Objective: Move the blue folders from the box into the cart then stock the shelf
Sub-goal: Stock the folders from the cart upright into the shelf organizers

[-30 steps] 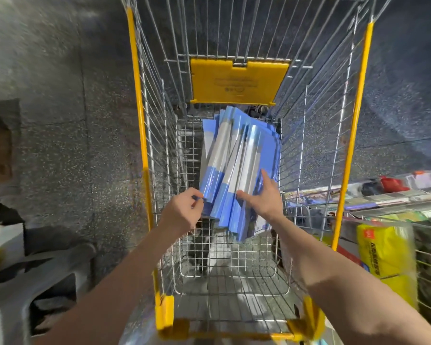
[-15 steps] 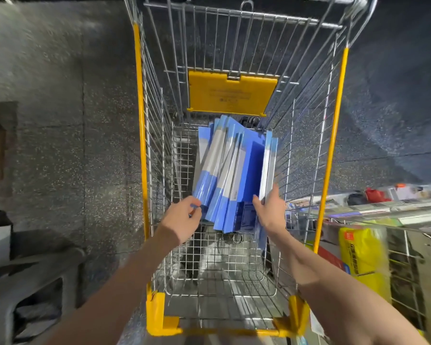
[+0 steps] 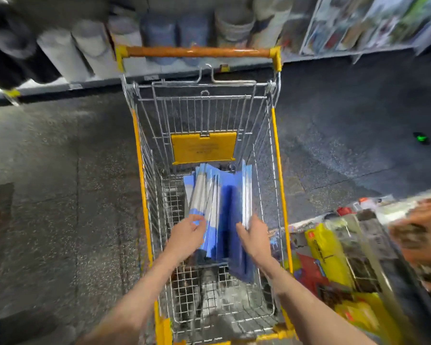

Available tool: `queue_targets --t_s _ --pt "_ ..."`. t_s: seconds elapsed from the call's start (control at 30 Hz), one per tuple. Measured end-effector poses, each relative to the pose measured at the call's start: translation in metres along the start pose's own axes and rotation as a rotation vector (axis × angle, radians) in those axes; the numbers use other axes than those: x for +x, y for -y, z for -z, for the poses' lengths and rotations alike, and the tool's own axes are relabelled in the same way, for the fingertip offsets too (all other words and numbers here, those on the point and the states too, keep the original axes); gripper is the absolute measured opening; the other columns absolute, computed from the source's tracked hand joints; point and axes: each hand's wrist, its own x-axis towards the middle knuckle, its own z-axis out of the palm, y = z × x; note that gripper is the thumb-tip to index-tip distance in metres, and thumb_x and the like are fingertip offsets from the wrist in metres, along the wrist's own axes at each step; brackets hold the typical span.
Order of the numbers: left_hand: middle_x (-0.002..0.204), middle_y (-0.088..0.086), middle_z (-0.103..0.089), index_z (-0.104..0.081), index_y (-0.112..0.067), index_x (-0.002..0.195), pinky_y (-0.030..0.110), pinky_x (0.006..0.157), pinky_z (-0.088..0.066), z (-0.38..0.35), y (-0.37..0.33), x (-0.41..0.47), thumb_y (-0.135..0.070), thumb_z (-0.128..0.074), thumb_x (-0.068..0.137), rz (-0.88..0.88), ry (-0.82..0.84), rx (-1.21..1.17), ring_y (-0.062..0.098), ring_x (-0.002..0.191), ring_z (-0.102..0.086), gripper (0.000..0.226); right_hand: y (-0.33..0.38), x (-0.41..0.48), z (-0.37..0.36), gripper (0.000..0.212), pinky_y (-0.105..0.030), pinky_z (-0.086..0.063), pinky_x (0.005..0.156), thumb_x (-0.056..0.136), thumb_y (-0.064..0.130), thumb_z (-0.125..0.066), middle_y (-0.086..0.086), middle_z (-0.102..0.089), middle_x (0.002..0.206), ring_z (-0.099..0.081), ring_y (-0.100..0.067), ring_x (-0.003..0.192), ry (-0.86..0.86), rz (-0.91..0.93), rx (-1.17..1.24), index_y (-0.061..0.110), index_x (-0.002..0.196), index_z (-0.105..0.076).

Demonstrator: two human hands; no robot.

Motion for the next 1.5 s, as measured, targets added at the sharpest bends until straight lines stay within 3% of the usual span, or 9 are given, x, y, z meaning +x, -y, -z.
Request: queue_targets --t_s 0.3,0.4,0.53,0.67,0.77,0.97,1.17,1.37,1.5 --pt "0.145 0.001 -0.054 -0.047 -0.021 0.146 0.047 0.112 -0.042 -0.008 -0.051 -0.093 -0.072 -0.056 0.087 -0.153 0.114 -0.341 0.024 0.135 -0.051 0.078 0.071 -0.125 0.031 0.028 -0.022 -0.034 0.065 0.087 0.012 -0.066 -0.013 -0.072 0.097 -0.063 -0.027 0.084 -0.104 0.251 0.085 0.005 0.114 -0.064" --pt "0.106 0.013 -0.076 -0.064 -0.028 0.116 0.058 0.094 -0.055 -0.002 -0.037 -0.128 -0.080 -0.052 0.083 -0.177 0.144 -0.447 0.032 0.102 -0.072 0.063 0.087 -0.170 0.037 0.017 -0.014 -0.034 0.056 0.085 0.017 -0.072 0.008 -0.068 0.070 -0.054 -0.002 0.058 -0.044 0.316 0.181 0.018 0.102 -0.071" --pt "0.104 -0.004 -0.072 -0.052 -0.036 0.127 0.025 0.064 -0.052 0.009 -0.018 -0.157 -0.073 -0.035 0.095 -0.173 0.111 -0.452 0.011 0.089 -0.069 0.052 0.089 -0.201 0.041 0.034 -0.016 -0.032 0.054 0.090 0.028 -0.074 0.009 -0.050 0.056 -0.036 -0.001 0.050 0.163 0.313 0.449 0.021 0.123 -0.070" --pt "0.157 -0.005 -0.040 -0.032 -0.043 0.153 0.045 0.111 -0.039 0.013 -0.002 -0.177 -0.092 -0.026 0.080 -0.206 0.143 -0.357 0.019 0.141 -0.041 0.088 0.091 -0.221 0.049 0.014 -0.016 -0.031 0.051 0.097 0.027 -0.063 0.016 -0.040 0.046 -0.035 -0.001 0.044 0.199 0.283 0.505 0.036 0.087 -0.069" --pt "0.163 -0.012 -0.025 -0.026 -0.039 0.157 0.047 0.120 -0.022 0.019 0.001 -0.186 -0.083 -0.029 0.088 -0.234 0.169 -0.411 0.019 0.152 -0.024 0.081 0.076 -0.222 0.053 0.020 -0.017 -0.030 0.056 0.094 0.039 -0.066 0.015 -0.039 0.059 -0.036 -0.004 0.055 0.173 0.197 0.587 0.032 0.075 -0.065" --pt "0.162 -0.018 -0.026 -0.030 -0.040 0.155 0.052 0.122 -0.017 0.013 -0.009 -0.195 -0.091 -0.041 0.077 -0.267 0.299 -0.407 0.015 0.150 -0.024 0.094 0.053 -0.230 0.074 0.039 -0.025 -0.038 0.077 0.086 0.040 -0.074 0.020 -0.069 0.105 -0.056 -0.002 0.085 0.264 0.102 0.765 0.031 0.123 -0.067" --pt "0.158 -0.024 -0.032 -0.036 -0.046 0.151 0.055 0.122 -0.021 -0.020 -0.036 -0.209 -0.098 -0.047 0.066 -0.343 0.360 -0.374 0.010 0.148 -0.028 0.101 0.035 -0.239 0.107 0.098 -0.043 -0.048 0.102 0.063 0.048 -0.092 0.000 -0.060 0.140 -0.056 -0.019 0.128 0.235 0.108 0.876 0.018 0.146 -0.049" --pt "0.143 -0.010 -0.058 -0.049 -0.036 0.145 0.048 0.118 -0.033 -0.056 -0.057 -0.219 -0.088 -0.054 0.076 -0.363 0.403 -0.413 0.015 0.136 -0.052 0.087 0.026 -0.252 0.150 0.056 -0.028 -0.041 0.076 0.077 0.029 -0.083 0.000 -0.070 0.106 -0.058 -0.011 0.090 0.225 0.186 0.810 0.026 0.130 -0.065" --pt "0.143 -0.008 -0.059 -0.046 -0.034 0.148 0.044 0.117 -0.035 -0.070 -0.070 -0.233 -0.084 -0.058 0.077 -0.421 0.429 -0.412 0.013 0.132 -0.056 0.087 0.027 -0.256 0.174 0.045 -0.047 -0.046 0.102 0.086 0.017 -0.075 0.000 -0.074 0.115 -0.068 -0.023 0.112 0.231 0.251 0.793 0.030 0.128 -0.066"
